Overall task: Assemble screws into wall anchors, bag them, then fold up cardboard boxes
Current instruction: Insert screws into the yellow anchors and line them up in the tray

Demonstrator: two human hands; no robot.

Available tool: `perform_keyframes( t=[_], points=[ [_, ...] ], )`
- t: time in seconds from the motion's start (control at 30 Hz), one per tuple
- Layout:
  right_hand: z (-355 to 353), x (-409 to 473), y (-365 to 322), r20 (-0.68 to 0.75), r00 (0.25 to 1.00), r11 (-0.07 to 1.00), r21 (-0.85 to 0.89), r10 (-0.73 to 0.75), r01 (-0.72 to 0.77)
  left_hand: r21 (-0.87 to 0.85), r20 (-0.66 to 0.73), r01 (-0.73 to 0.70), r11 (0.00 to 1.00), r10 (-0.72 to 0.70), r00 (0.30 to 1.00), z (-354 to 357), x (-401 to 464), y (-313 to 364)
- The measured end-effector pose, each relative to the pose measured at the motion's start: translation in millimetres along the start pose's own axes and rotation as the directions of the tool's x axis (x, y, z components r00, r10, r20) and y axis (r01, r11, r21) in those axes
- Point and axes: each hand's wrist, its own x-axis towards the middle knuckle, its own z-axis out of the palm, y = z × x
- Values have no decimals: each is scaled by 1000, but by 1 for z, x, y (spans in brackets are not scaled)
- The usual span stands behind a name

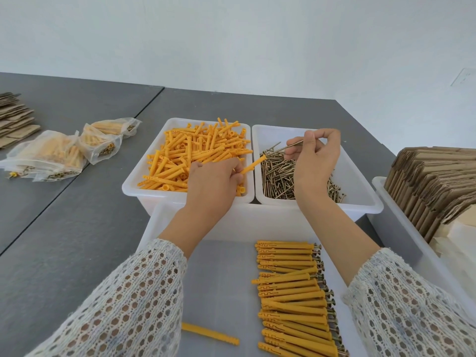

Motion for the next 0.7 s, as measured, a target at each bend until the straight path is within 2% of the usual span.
perform_keyframes(
  t=[0.33, 0.5, 0.7],
  points=[
    [0, 2, 1, -28, 999, 999, 35, 28, -27, 11, 3, 8, 1000, -8, 1000, -1, 0, 0],
    [3, 0, 3, 94, 994, 998, 23, 64, -66, 7, 8, 5, 1000, -6, 1000, 0, 0, 0],
    [10, -9, 2, 387, 918, 995, -81, 90, -64, -44, -24, -70, 997, 69, 997, 1, 0, -1]
  ],
)
